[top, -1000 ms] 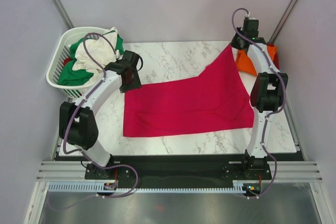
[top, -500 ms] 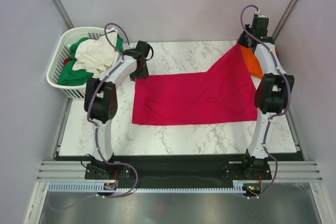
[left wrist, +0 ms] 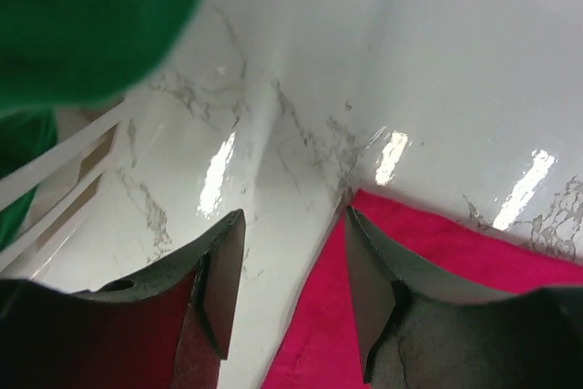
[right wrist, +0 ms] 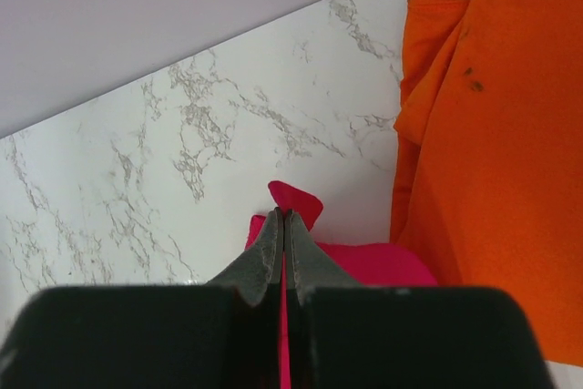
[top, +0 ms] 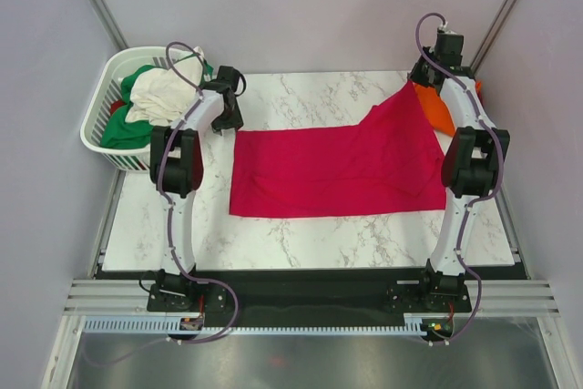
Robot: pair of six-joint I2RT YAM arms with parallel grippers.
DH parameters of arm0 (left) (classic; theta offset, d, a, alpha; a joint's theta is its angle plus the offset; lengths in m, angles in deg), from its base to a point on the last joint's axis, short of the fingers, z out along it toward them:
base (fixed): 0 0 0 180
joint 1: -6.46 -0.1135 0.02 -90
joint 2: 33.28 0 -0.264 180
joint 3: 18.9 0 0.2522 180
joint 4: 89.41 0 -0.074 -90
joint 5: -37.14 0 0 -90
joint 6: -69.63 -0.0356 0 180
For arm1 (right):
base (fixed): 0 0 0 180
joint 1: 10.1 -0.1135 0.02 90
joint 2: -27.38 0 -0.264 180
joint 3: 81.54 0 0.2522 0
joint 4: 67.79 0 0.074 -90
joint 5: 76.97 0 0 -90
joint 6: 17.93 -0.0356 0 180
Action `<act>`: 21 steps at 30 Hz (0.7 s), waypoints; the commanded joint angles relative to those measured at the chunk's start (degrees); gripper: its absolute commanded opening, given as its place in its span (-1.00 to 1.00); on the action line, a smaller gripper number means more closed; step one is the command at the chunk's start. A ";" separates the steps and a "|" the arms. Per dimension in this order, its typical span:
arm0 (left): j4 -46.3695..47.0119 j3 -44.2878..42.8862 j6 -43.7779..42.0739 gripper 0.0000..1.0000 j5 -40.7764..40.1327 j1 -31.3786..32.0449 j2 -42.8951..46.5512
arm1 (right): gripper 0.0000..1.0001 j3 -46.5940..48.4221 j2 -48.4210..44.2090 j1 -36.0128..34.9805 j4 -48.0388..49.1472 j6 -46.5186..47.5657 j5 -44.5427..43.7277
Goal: Fold and stack the t-shirts
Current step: Fold the tshirt
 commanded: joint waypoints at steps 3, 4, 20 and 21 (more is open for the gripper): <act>3.89 -4.53 -3.80 0.11 6.70 0.25 -2.77 | -1.00 -1.11 0.86 0.17 1.54 -0.45 1.03; 4.07 -4.18 -3.72 0.11 7.23 0.25 -2.68 | -1.00 -1.20 0.86 0.17 1.54 -0.36 0.94; 7.94 0.39 -1.96 -0.25 9.00 0.34 -4.35 | -1.00 -2.08 1.30 0.08 1.63 -0.36 1.21; 7.94 0.22 -2.13 -0.31 8.65 0.25 -4.44 | -1.00 -2.16 1.21 -0.01 1.63 -0.28 1.29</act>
